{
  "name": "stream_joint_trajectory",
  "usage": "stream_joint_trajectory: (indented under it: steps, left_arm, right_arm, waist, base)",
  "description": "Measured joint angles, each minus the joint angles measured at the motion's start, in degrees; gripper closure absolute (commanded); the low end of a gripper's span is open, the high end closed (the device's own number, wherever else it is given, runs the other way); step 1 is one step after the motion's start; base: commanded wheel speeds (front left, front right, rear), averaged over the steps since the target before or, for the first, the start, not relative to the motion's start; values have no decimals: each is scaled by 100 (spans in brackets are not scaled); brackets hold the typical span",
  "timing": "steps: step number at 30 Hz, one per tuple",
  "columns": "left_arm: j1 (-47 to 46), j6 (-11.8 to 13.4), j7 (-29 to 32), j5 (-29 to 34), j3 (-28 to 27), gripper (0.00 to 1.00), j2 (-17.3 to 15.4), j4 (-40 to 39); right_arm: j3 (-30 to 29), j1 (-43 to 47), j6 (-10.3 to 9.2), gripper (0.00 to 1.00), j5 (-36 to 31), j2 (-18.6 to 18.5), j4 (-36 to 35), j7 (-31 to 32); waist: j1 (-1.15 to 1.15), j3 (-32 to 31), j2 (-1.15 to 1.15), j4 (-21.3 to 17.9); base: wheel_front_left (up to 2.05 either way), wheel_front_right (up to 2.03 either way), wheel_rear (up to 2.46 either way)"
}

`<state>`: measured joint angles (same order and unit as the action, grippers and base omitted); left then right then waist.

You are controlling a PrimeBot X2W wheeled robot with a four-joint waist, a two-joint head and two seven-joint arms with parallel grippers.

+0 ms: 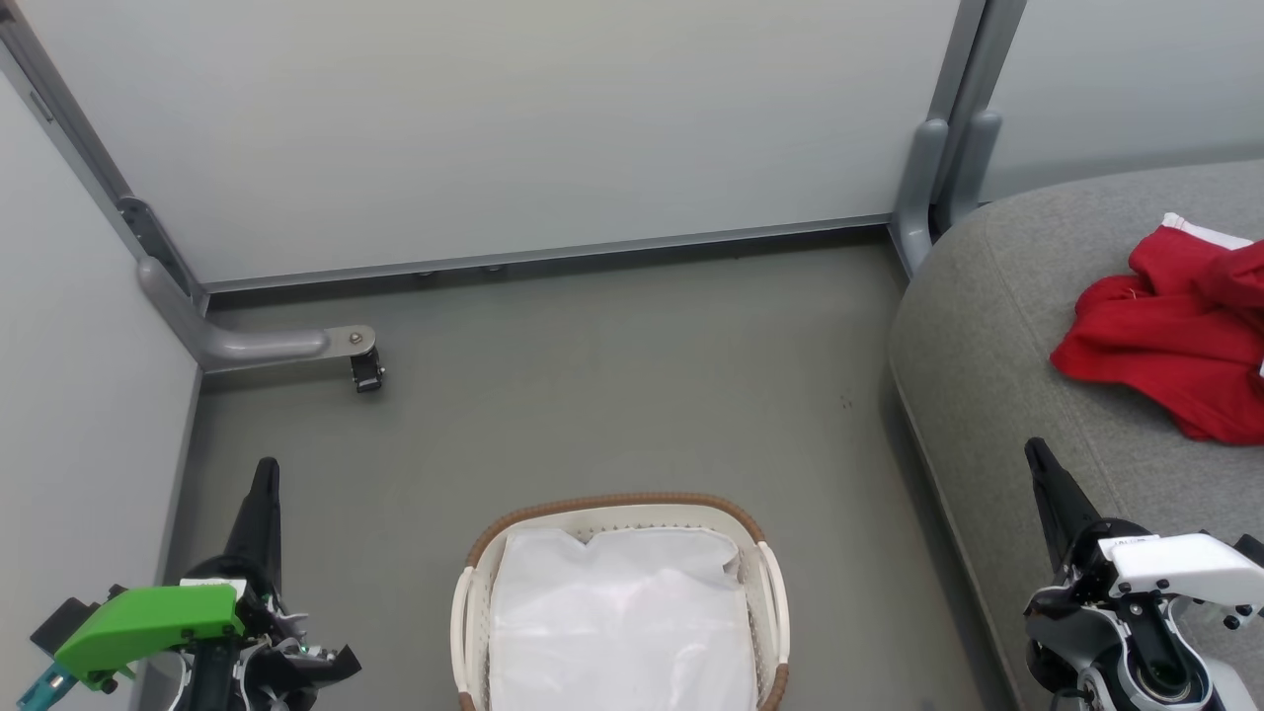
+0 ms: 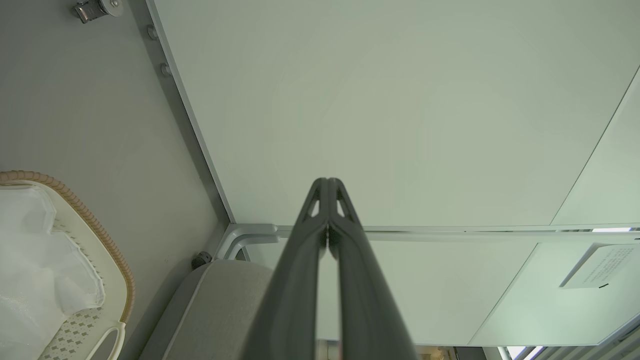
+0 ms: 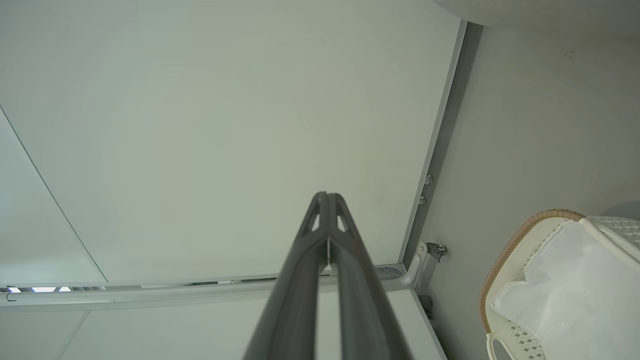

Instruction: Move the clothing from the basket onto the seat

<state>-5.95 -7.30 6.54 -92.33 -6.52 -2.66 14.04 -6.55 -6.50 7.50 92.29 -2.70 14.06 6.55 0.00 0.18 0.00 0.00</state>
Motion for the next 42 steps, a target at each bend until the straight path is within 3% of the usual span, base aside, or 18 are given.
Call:
stream_joint_trajectory:
  steps: [42]
  left_arm:
    - [0, 0, 0, 0, 0, 100, 0, -1]
  right_arm:
    - [0, 0, 0, 100, 0, 0, 0, 0]
  waist:
    - [0, 0, 0, 0]
  base:
    - [0, 0, 0]
